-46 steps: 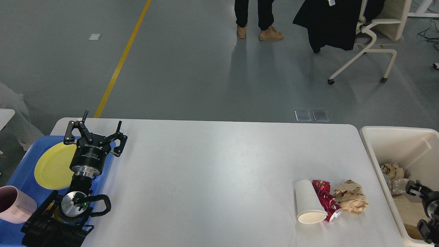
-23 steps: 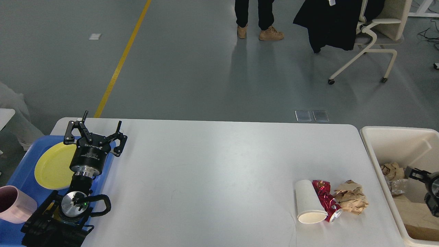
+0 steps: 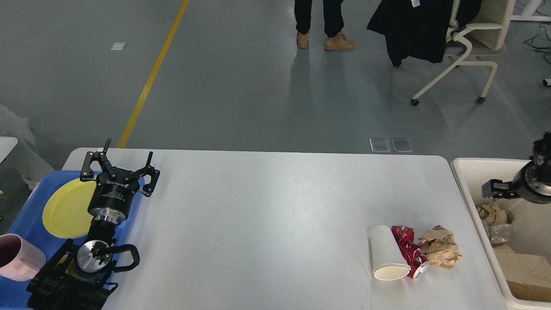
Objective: Tidy desktop
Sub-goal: 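Raise the right gripper and reach toward the red wrapper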
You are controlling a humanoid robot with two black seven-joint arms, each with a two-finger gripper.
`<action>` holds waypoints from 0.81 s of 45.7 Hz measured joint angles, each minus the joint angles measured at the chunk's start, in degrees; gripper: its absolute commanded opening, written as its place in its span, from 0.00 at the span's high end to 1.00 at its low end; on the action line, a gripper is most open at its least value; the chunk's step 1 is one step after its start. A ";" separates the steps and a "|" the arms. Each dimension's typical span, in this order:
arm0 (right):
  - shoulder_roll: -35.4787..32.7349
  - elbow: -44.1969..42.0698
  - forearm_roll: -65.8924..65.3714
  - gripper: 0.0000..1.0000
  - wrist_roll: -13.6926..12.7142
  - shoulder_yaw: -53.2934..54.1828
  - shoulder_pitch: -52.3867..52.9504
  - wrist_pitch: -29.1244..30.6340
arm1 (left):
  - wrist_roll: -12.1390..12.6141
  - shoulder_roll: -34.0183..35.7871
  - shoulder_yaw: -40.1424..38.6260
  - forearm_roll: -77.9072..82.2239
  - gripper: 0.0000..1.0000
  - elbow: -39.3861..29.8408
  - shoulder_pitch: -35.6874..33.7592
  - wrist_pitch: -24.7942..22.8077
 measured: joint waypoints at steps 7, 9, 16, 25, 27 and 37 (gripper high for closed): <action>6.53 2.63 0.34 0.00 -0.04 -1.76 12.44 20.22 | 0.04 0.00 0.00 0.01 0.04 0.00 0.00 0.00; 7.28 3.96 0.45 0.00 -0.05 -1.55 15.68 23.95 | 0.04 0.00 0.00 -0.01 0.04 0.00 0.00 0.00; 8.77 14.29 3.62 0.00 0.13 -1.32 27.18 27.12 | 0.03 0.00 0.00 -0.06 0.04 0.02 0.00 0.00; 9.71 28.72 12.00 0.00 1.48 -1.60 40.74 19.23 | -0.07 0.00 0.00 -0.09 0.04 0.05 0.00 0.00; 10.65 32.07 12.70 0.00 3.34 -1.99 42.26 14.38 | -0.08 0.00 -0.01 -0.08 0.04 0.06 0.00 0.00; 12.52 35.87 13.07 0.00 10.27 -4.14 43.22 7.23 | -0.05 0.00 -0.09 -0.08 0.04 0.06 0.00 0.00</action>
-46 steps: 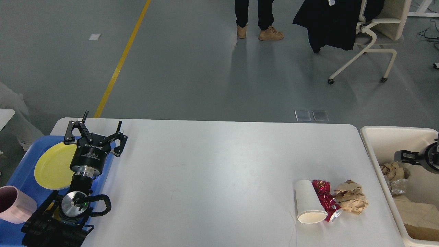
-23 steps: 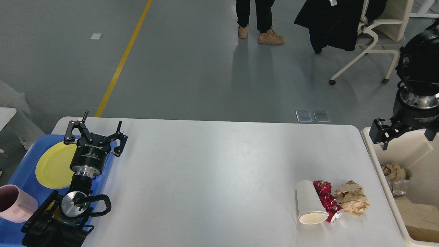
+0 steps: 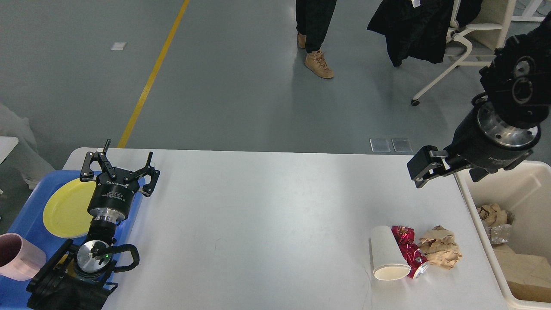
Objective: Tidy desktop
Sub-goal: 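Raise the right gripper and reach toward the red wrapper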
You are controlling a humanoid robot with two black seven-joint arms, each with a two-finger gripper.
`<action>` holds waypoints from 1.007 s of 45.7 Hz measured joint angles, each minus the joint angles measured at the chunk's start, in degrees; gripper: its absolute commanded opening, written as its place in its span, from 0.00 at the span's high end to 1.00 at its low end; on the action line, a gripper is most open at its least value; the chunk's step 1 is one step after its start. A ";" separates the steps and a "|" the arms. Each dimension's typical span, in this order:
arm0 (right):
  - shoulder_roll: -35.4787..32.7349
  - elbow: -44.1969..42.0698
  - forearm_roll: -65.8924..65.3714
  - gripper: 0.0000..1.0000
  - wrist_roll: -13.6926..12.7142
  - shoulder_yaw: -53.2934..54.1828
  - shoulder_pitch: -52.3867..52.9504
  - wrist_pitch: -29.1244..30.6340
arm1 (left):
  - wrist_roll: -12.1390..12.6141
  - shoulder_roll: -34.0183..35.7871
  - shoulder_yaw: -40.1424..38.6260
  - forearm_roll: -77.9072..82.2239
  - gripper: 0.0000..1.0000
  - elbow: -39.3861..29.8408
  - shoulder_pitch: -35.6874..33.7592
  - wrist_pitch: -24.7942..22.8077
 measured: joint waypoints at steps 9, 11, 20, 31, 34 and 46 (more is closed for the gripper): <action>-0.02 -0.08 -0.70 0.00 -0.54 0.50 -1.22 0.58 | 0.05 0.00 0.00 0.04 0.04 -0.01 0.00 0.00; 0.10 -0.15 -0.75 0.00 -0.61 1.24 -2.61 0.73 | 0.05 0.00 0.00 0.06 0.04 -0.03 0.00 0.00; 0.33 -3.90 -1.26 0.00 -0.79 10.01 -15.35 0.08 | 0.05 0.00 -0.01 0.07 0.04 -0.06 0.00 0.00; 4.05 -12.79 -1.85 0.00 -0.92 15.04 -34.49 -12.08 | 0.05 0.00 -0.01 0.08 0.04 -0.06 0.00 0.00; 6.02 -15.89 -1.84 0.00 -0.92 14.97 -39.97 -16.45 | 0.05 0.00 0.01 0.07 0.04 -0.06 0.00 0.00; 9.69 -22.53 -1.82 0.00 -0.91 14.29 -50.50 -21.47 | 0.05 0.00 0.06 0.08 0.04 -0.06 0.00 0.00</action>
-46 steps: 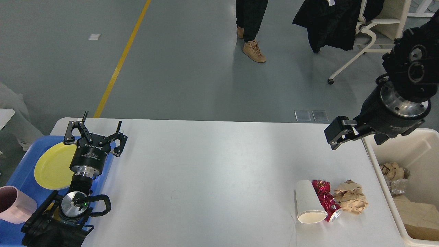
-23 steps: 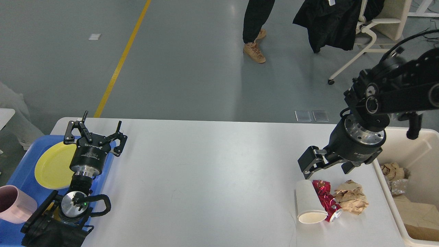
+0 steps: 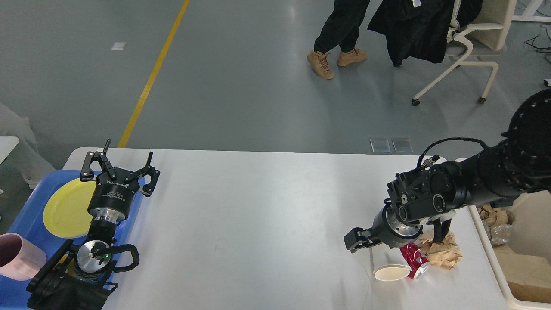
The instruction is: Tidy desktop
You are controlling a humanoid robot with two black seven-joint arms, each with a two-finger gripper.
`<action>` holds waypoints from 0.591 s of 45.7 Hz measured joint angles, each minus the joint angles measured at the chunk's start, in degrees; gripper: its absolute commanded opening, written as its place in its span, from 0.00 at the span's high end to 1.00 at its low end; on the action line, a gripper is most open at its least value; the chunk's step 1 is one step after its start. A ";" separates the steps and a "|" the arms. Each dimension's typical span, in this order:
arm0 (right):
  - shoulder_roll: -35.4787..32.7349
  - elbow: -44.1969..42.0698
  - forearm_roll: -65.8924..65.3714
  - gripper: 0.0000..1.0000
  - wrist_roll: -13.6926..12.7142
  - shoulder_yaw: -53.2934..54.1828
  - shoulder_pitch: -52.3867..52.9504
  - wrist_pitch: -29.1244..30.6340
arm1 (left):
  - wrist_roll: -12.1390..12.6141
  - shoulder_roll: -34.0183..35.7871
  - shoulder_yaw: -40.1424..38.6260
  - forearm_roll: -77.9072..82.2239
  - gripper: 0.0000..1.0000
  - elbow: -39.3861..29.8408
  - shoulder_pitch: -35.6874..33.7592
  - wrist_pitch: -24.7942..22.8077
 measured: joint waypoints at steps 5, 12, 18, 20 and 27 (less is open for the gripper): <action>0.80 -3.96 0.29 0.00 0.00 -0.02 -3.61 -0.19 | 0.00 0.00 0.00 0.00 0.04 0.00 0.00 0.00; 1.16 -6.95 0.57 0.00 0.00 -0.33 -6.28 -0.21 | 0.00 0.00 0.00 0.00 0.04 0.00 0.00 0.00; 1.28 -7.20 0.50 0.00 -0.01 -0.69 -7.52 -0.17 | 0.00 0.00 -0.02 0.00 0.04 0.00 0.00 0.00; 1.33 -7.24 0.48 0.00 -0.01 -0.70 -7.83 -0.16 | 0.00 0.00 -0.03 0.00 0.04 0.00 0.00 0.00; 2.54 -7.70 0.43 0.00 0.00 -0.70 -10.04 -1.36 | 0.00 0.00 -0.04 0.00 0.04 0.00 0.00 0.00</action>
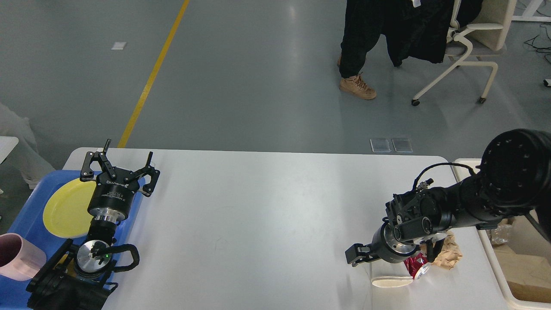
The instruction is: Tidy desktop
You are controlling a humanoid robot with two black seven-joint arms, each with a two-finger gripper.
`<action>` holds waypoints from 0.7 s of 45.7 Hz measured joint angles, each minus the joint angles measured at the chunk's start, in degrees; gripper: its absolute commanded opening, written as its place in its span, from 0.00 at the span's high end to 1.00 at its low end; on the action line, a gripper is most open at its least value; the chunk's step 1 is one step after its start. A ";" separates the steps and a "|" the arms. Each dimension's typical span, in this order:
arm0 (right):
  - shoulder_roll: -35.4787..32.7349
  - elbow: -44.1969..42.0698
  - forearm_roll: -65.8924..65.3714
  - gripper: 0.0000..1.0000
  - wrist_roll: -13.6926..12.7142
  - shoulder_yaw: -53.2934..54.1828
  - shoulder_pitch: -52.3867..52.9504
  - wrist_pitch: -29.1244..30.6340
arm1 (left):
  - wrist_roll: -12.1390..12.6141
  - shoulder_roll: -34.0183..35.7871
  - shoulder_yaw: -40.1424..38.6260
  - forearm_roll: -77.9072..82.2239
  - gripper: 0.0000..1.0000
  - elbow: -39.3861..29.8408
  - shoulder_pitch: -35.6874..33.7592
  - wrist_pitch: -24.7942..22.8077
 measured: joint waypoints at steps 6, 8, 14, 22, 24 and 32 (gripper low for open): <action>0.18 -0.51 0.21 0.00 0.00 -0.06 -0.82 -1.06 | 0.00 0.00 0.00 0.00 0.04 0.00 0.00 0.00; 0.10 -0.64 0.25 0.00 0.00 -0.17 -0.84 -1.14 | 0.00 0.00 0.00 0.00 0.04 0.00 0.00 0.00; 0.24 -1.23 0.27 0.00 -0.05 -0.44 -1.18 -1.28 | 0.00 0.00 0.00 0.00 0.04 0.00 0.00 0.00; 0.65 -2.23 0.21 0.35 -0.13 -0.47 -2.58 -1.25 | 0.00 0.00 -0.01 0.00 0.04 0.00 0.00 0.00; 0.71 -2.27 0.20 0.50 -0.68 -0.47 -2.67 -0.87 | 0.00 0.00 -0.02 0.00 0.04 0.00 0.00 0.00; 0.40 -0.96 0.42 1.00 -5.45 -0.24 -1.85 -0.30 | 0.00 0.00 -0.02 0.00 0.04 0.00 0.00 0.00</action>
